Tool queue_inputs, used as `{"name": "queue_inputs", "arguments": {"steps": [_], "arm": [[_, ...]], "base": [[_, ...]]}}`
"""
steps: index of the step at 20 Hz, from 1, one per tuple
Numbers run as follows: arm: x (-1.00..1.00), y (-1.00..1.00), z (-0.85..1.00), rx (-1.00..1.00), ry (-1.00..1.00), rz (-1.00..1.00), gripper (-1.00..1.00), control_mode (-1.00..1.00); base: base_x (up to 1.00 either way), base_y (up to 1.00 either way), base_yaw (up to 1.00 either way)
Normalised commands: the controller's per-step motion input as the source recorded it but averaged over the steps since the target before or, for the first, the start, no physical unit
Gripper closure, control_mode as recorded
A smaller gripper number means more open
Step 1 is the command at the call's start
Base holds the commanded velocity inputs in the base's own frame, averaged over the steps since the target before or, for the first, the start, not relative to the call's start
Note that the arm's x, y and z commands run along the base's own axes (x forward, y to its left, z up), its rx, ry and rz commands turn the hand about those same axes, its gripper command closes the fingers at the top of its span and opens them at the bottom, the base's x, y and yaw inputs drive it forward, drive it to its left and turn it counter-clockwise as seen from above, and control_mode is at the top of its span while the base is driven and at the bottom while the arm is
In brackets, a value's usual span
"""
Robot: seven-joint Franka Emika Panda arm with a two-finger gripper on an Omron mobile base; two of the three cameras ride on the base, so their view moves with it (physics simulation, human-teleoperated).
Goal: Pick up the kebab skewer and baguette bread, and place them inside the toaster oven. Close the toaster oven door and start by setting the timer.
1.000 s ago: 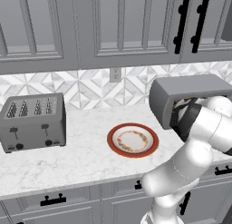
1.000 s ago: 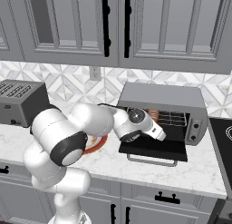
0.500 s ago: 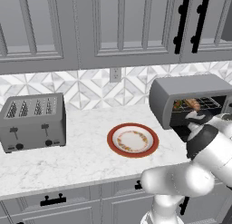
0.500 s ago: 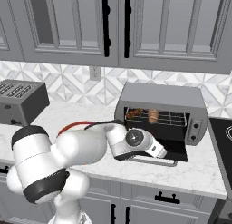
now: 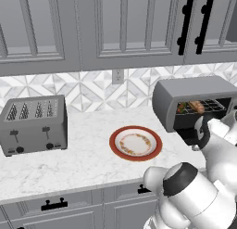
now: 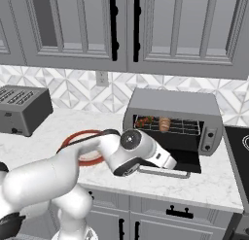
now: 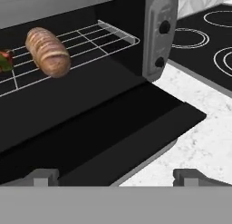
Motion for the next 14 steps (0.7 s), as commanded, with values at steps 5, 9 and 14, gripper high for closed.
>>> {"name": "queue_inputs", "arguments": {"steps": [5,9,14], "arm": [[-0.56,0.18,0.01,0.04,0.18,0.04,-1.0,-1.0],[-0.41,0.3,-0.24,0.12,0.15,0.15,-1.0,-1.0],[-0.04,0.39,-0.34,0.14,0.13,0.23,-1.0,-1.0]], "base": [[0.0,0.0,0.0],[0.0,0.0,0.0],[0.0,0.0,0.0]]}}
